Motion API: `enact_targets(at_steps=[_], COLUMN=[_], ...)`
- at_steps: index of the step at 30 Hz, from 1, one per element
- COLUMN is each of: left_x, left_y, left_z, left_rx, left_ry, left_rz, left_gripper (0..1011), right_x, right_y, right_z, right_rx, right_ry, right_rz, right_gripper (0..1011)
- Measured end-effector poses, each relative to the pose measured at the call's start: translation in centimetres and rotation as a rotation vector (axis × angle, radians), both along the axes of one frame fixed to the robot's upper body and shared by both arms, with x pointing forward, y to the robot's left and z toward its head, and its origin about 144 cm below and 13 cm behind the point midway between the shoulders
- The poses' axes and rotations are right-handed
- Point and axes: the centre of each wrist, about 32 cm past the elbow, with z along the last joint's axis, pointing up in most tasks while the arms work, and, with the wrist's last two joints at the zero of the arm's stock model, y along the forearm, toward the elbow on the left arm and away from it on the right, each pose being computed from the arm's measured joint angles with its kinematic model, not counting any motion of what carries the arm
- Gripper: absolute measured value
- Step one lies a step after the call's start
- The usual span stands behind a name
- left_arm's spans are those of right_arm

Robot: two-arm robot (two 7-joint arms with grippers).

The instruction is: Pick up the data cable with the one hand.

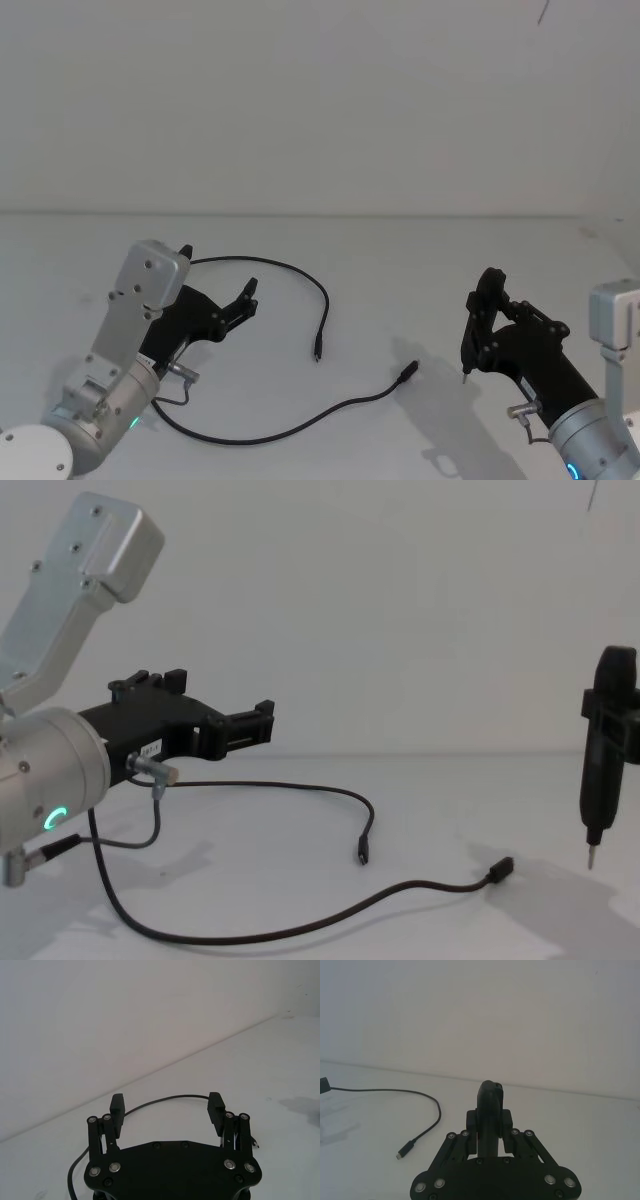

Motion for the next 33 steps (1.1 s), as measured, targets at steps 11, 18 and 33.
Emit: enact_targets(at_steps=[11,18,33], left_x=[0.0,0.1,0.8], left_y=[0.0,0.2,0.3], left_z=[0.3,0.8,2.5], left_rx=[0.010,0.027,0.075], left_ry=[0.008,0.032,0.151], left_rz=[-0.042,-0.118,-0.331], left_gripper=[1001,1001,1001], right_x=[0.0,0.0,0.0], right_y=[0.0,0.0,0.0], right_z=[0.0,0.0,0.0], right_rx=[0.000,0.000,0.000], right_ry=[0.000,0.000,0.000], right_rz=[0.000,0.000,0.000], right_gripper=[279,279,279])
